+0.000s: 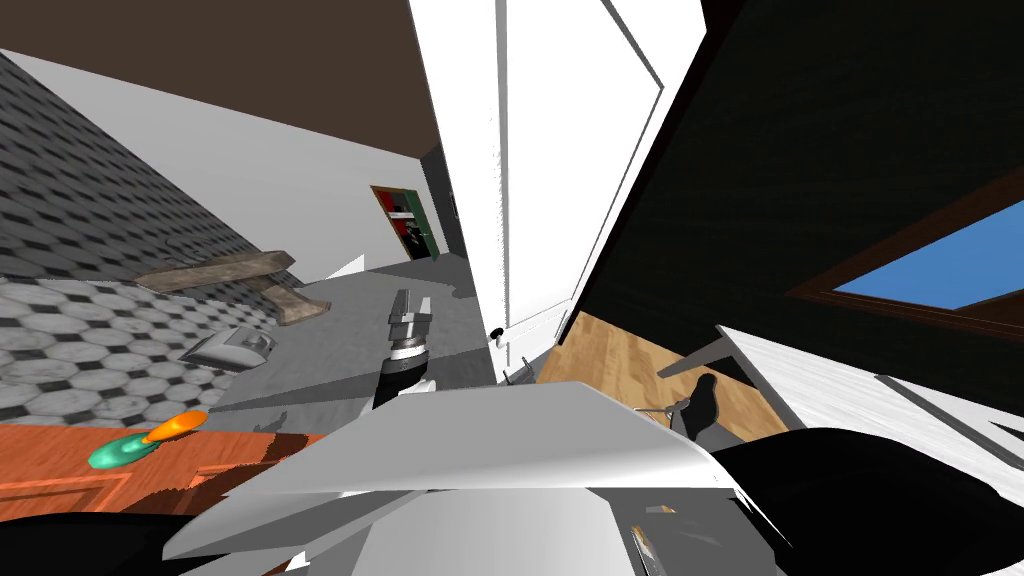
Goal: Push the door open
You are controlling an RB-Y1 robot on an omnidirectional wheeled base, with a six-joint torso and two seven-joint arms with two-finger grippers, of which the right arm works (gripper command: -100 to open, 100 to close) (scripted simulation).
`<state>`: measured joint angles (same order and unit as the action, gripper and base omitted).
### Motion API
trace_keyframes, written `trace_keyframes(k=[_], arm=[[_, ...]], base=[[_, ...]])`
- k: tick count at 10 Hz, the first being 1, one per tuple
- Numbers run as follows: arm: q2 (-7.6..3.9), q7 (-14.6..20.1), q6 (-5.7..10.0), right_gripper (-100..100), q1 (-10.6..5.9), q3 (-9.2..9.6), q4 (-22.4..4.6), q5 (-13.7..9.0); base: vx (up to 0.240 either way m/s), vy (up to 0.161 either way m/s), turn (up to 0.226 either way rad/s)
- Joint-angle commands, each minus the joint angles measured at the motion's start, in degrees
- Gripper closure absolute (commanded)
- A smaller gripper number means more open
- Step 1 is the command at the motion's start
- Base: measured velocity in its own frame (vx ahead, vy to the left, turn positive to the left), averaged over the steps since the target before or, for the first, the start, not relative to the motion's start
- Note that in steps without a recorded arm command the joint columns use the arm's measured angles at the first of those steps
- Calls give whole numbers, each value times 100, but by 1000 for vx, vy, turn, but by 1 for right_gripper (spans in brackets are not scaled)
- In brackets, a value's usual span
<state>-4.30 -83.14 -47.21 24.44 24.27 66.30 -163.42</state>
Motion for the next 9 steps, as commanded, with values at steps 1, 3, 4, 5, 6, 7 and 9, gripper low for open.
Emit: trace_keyframes(k=[1,3,4,5,6,7,9], arm=[[-2,-114,-4,-100,81,8,58,-164],[-10,-71,13,-100,14,-22,15,-94],[-8,-68,17,-100,1,-30,7,-88],[2,-63,25,-100,-27,-47,-12,-76],[20,-58,33,-100,-57,-66,-31,-63],[45,-53,42,-100,-86,-84,-50,-51],[116,-43,58,-100,-142,-118,-86,-27]], base=[[-107,30,-36],[17,41,4],[170,105,3],[185,88,1],[186,87,11],[171,92,9],[186,85,14]])
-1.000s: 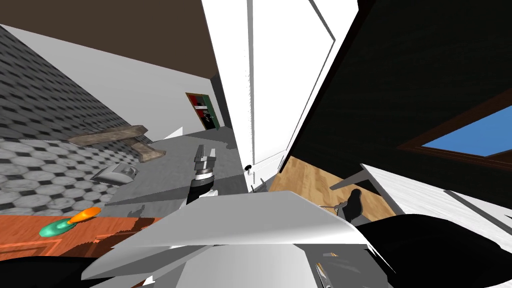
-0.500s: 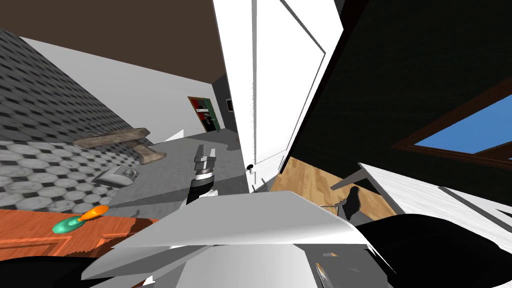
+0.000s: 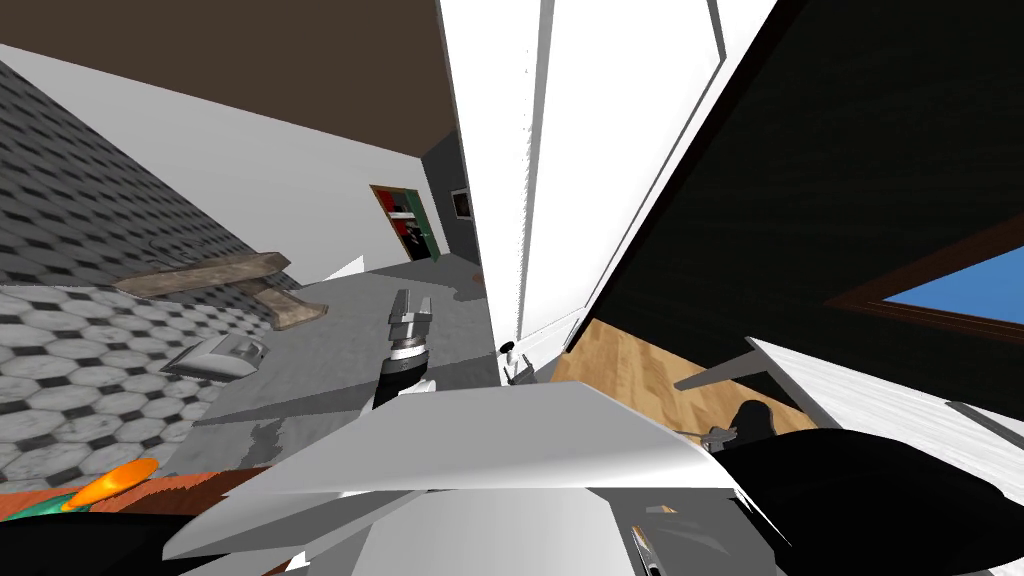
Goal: Push the door open
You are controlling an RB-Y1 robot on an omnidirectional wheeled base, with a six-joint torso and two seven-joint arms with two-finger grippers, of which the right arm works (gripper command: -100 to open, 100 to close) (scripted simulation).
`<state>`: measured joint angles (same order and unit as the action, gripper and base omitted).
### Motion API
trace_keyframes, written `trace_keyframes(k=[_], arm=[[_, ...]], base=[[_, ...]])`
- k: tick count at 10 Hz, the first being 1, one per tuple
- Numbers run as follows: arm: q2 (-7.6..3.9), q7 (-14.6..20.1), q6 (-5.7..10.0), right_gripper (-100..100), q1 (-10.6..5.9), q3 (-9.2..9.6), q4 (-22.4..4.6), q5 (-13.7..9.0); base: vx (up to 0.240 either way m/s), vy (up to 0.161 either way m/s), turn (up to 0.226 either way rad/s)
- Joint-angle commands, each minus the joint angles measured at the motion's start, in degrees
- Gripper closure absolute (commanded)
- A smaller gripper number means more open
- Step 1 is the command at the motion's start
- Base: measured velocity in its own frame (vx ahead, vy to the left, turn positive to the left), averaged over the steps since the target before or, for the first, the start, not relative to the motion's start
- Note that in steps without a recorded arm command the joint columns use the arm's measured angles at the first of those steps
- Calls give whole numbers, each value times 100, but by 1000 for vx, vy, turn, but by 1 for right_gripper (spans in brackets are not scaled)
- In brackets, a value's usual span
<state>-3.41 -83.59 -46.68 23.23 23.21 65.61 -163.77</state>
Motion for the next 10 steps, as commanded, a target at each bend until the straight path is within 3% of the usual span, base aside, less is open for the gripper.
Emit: trace_keyframes(k=[1,2,7,8,10], arm=[[0,0,0,-100,0,0,0,0],[0,0,0,100,0,0,0,0],[0,0,0,100,0,0,0,0],[-65,-125,-25,-100,97,16,56,-196],[-92,-261,-52,-100,202,34,118,-411]], base=[[83,36,1],[-11,-4,-3],[-18,-8,1],[-74,-3,-47],[-153,16,-44]])
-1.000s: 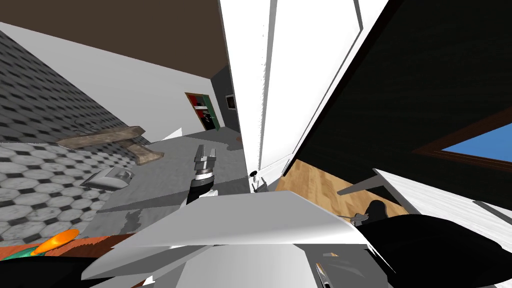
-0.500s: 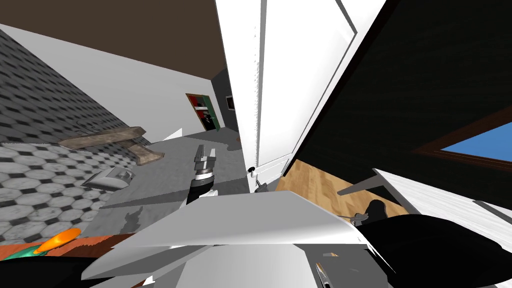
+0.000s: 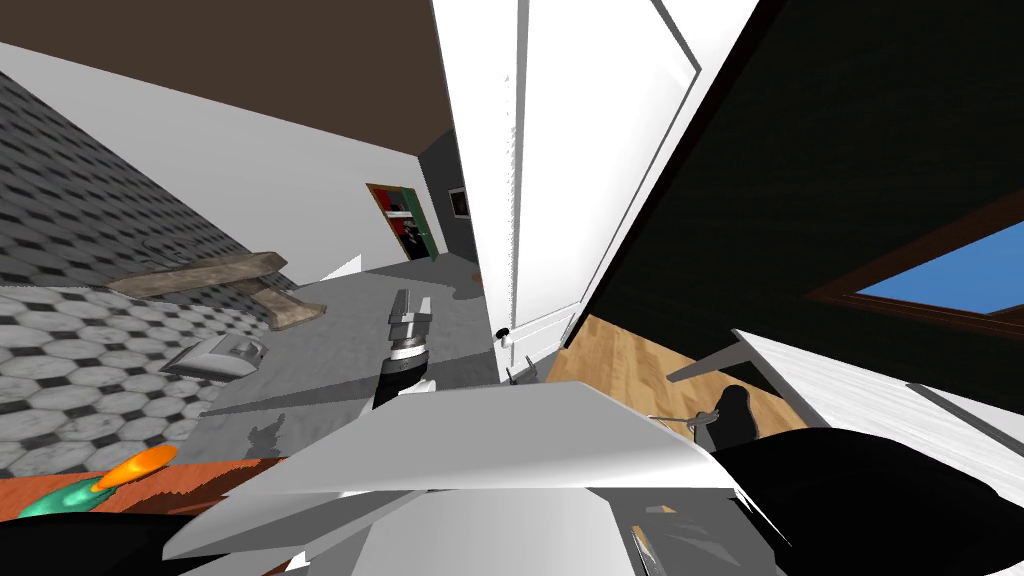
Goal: Push the door open
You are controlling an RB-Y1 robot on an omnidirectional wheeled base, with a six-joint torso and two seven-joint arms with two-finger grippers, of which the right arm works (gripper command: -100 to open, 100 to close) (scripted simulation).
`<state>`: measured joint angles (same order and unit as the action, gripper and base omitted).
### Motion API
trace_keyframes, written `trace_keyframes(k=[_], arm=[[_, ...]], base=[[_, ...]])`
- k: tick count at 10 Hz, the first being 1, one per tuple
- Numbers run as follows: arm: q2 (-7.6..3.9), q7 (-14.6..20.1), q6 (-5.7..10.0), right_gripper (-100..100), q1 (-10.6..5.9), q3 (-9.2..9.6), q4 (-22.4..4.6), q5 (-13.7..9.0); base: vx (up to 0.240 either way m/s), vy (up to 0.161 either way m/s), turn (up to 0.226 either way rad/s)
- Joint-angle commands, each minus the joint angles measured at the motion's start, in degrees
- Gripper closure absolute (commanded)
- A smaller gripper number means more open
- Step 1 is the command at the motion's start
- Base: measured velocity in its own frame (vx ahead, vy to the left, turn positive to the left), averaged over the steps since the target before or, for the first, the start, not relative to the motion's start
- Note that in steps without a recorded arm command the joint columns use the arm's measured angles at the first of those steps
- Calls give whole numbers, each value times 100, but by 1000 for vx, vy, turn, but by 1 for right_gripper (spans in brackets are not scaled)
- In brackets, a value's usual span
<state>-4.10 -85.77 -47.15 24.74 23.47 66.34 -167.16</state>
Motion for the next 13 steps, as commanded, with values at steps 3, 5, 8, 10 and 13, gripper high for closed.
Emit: trace_keyframes(k=[3,5,8,10,13], arm=[[-11,-120,-10,-100,99,16,75,-204],[-17,-122,-7,-100,40,-25,27,-194],[26,-106,0,-100,-48,-82,-39,-164],[90,-95,4,-100,-106,-119,-83,-145],[70,-101,-9,100,-92,-109,-84,-153]], base=[[-113,14,-25],[136,73,11],[206,67,7],[183,93,10],[13,8,4]])
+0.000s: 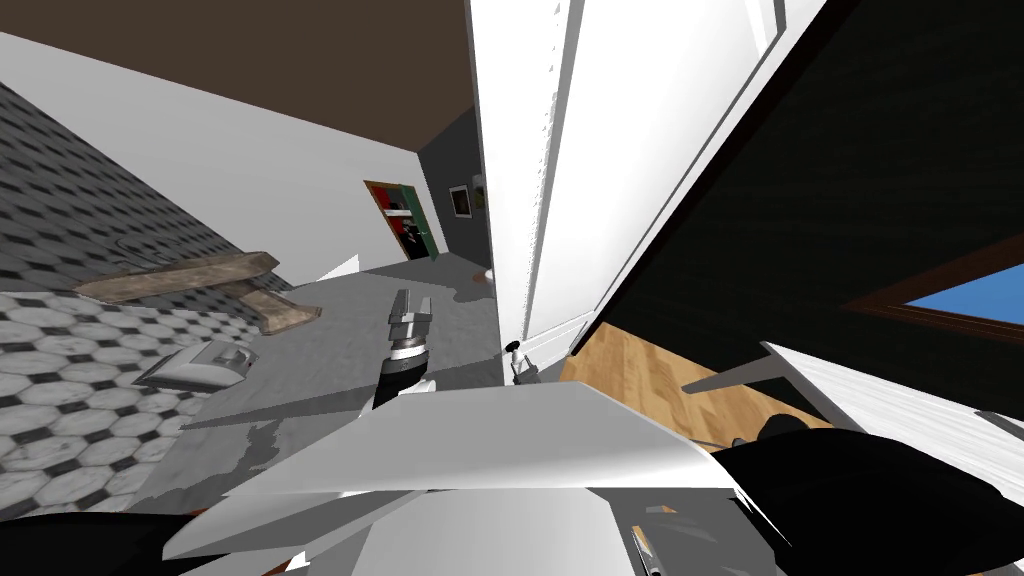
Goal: Push the door open
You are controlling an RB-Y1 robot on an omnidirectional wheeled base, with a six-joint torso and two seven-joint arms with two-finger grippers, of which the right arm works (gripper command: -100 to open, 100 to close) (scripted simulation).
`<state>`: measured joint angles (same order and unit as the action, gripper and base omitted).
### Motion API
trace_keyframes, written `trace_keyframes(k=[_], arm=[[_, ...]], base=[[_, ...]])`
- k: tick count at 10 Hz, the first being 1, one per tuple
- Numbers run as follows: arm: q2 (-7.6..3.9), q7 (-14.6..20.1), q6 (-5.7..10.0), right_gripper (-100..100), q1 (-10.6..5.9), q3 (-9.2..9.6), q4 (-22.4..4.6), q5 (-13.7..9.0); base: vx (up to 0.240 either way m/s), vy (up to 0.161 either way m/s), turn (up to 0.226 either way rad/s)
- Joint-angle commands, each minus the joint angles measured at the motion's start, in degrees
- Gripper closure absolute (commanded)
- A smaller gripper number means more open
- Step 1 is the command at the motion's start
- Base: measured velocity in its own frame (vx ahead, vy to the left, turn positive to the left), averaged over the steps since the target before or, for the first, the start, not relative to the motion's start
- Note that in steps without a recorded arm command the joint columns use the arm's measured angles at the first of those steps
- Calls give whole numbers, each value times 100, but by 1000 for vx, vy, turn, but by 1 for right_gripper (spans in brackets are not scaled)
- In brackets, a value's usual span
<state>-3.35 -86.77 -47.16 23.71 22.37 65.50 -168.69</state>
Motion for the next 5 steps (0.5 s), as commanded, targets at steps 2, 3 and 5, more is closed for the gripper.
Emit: trace_keyframes(k=[2,3,5], arm=[[-5,-1,-9,100,11,1,0,0],[-5,-1,-9,100,11,1,0,0],[-63,-116,-6,100,43,-29,-5,-168]], base=[[-17,-11,1],[-10,-5,-3],[44,26,-10]])
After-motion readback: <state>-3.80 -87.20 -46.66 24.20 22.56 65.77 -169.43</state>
